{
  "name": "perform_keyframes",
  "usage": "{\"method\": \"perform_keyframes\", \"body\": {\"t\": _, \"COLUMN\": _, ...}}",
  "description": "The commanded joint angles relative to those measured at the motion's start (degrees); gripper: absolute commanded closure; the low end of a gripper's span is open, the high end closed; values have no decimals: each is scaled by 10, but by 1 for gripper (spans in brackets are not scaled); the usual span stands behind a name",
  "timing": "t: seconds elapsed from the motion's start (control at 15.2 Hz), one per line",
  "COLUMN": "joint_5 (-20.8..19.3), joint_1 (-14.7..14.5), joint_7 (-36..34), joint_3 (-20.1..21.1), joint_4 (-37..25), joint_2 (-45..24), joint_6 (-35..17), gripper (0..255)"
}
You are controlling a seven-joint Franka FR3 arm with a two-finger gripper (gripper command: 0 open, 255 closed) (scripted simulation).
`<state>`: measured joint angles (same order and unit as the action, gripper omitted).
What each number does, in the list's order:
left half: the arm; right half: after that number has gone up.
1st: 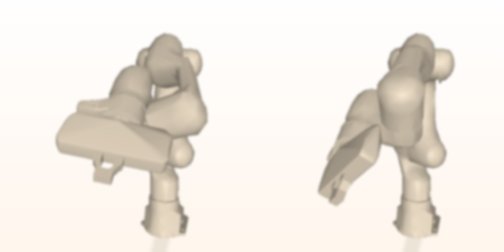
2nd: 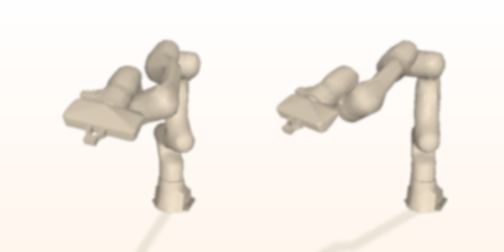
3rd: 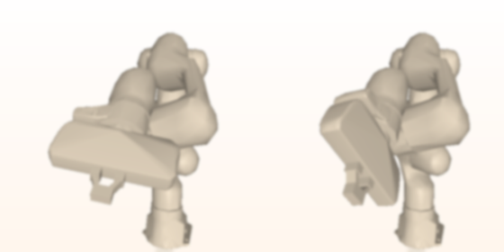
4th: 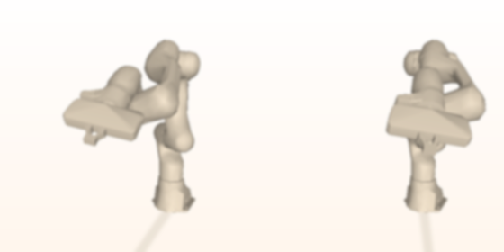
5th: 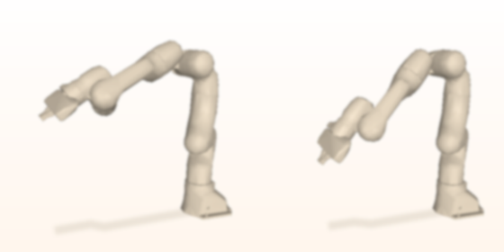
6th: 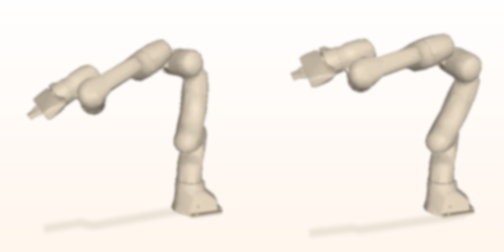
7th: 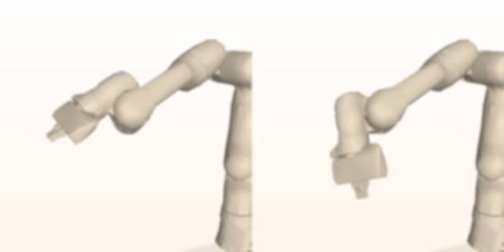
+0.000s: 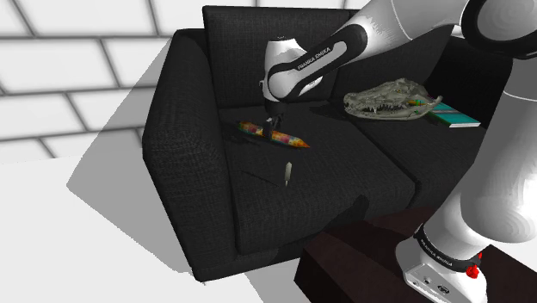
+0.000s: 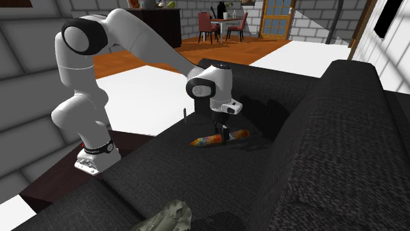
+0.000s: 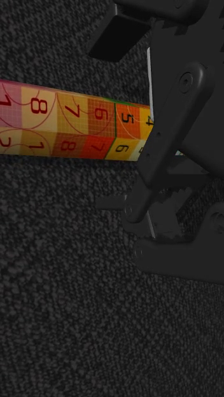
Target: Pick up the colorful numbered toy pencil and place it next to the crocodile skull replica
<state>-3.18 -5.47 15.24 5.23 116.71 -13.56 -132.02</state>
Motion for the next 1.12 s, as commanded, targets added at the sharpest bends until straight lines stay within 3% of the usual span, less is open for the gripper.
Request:
{"method": "perform_keyframes", "body": {"t": 0.0, "joint_5": 0, "joint_1": 0, "joint_7": 0, "joint_3": 0, "joint_4": 0, "joint_2": 0, "joint_6": 0, "gripper": 0}}
{"method": "perform_keyframes", "body": {"t": 0.07, "joint_5": 0, "joint_1": 0, "joint_7": 0, "joint_3": 0, "joint_4": 0, "joint_2": 0, "joint_6": 0, "gripper": 255}}
{"method": "perform_keyframes", "body": {"t": 0.66, "joint_5": 0, "joint_1": 0, "joint_7": 0, "joint_3": 0, "joint_4": 0, "joint_2": 0, "joint_6": 0, "gripper": 255}}
{"method": "perform_keyframes", "body": {"t": 1.06, "joint_5": 4, "joint_1": 1, "joint_7": 3, "joint_3": 1, "joint_4": -17, "joint_2": 24, "joint_6": 41, "gripper": 255}}
